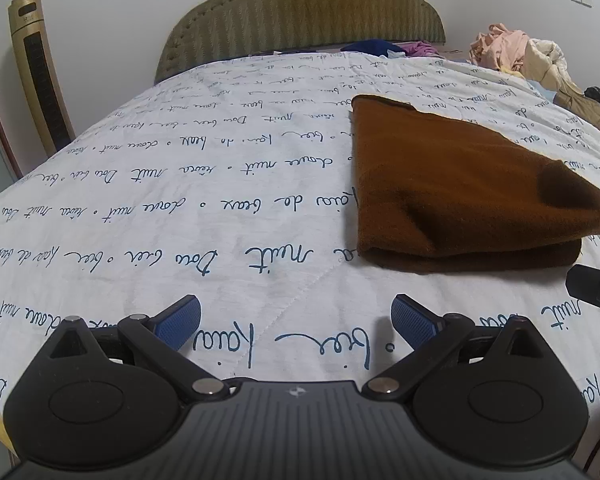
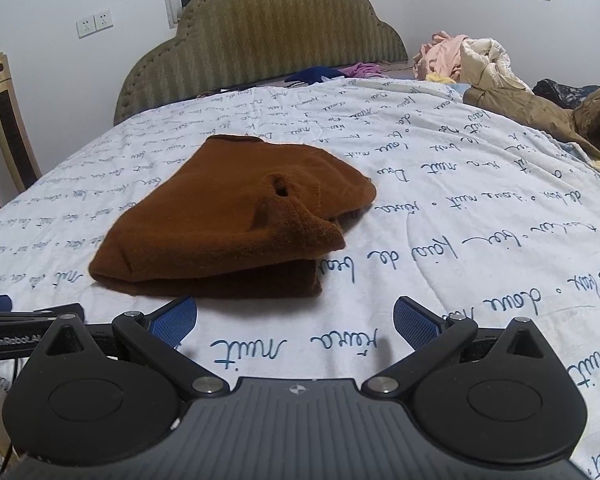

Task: Fold small clothes

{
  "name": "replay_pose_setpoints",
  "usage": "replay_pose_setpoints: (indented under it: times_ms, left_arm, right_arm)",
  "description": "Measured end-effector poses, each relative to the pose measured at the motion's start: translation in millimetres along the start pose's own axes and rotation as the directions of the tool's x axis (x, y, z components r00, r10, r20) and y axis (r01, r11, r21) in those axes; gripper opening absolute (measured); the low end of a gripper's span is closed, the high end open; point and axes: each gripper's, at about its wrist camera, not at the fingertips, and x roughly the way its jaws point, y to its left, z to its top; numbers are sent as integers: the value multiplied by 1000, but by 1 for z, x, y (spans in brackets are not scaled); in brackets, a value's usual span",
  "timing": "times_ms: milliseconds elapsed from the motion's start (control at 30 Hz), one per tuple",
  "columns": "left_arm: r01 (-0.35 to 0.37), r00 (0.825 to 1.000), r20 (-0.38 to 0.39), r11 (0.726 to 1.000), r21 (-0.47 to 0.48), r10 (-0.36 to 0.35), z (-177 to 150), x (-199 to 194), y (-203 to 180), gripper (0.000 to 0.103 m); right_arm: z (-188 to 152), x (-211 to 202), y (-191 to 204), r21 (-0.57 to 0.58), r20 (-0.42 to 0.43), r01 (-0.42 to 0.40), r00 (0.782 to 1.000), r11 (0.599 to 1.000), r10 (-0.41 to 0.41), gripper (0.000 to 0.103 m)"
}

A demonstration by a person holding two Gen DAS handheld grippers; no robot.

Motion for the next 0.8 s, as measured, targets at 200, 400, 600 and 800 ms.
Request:
replay_pose_setpoints:
  times_ms: [200,400,600,800]
  left_arm:
    - [-3,1000,3,1000,0,3,0,-1,0,102]
    - [5,1000,-2,1000,8,-5,-2,-1,-2,102]
    - [7,1000,-6,1000,0,-7,-2,0,0,102]
    - [6,1000,-9,1000,1,-6,-2,0,0,102]
  right_arm:
    - [0,-6,5,-14,10,-6,1000,1000,6,103]
    - [0,-6,9,-25,8,-6,1000,1000,6,103]
    - [-2,-6,11,-29,7,-5,1000,1000,5,103]
    - [-3,-7,11,-23,9,-6,1000,1000,6,103]
